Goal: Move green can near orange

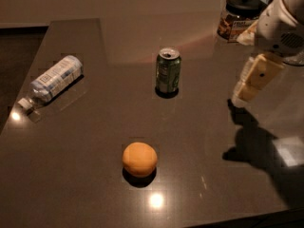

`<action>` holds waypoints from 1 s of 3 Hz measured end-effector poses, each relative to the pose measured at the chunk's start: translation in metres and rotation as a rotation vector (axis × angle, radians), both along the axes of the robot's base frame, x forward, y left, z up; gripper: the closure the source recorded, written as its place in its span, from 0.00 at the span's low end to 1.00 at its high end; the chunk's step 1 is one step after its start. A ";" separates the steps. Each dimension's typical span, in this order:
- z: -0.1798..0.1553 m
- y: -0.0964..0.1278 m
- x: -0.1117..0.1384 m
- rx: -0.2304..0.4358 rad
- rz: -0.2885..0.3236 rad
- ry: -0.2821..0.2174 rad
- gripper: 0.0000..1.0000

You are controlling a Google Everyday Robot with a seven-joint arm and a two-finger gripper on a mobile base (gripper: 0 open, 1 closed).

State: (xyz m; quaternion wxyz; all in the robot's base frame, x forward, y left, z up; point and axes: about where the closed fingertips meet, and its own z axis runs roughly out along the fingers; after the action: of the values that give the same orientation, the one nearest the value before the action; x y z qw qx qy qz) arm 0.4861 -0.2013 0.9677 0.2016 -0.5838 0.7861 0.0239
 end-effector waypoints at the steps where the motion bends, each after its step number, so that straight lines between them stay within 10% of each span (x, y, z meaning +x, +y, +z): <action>1: -0.003 0.017 0.034 0.109 -0.013 -0.017 0.00; 3: -0.010 0.065 0.082 0.303 -0.073 -0.038 0.00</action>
Offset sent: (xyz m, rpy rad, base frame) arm 0.0956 0.0681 -0.0035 0.3652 -0.0574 -0.0687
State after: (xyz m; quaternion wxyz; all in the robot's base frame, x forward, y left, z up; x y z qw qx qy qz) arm 0.5681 -0.1362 0.9580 0.3030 -0.5182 0.7901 0.1238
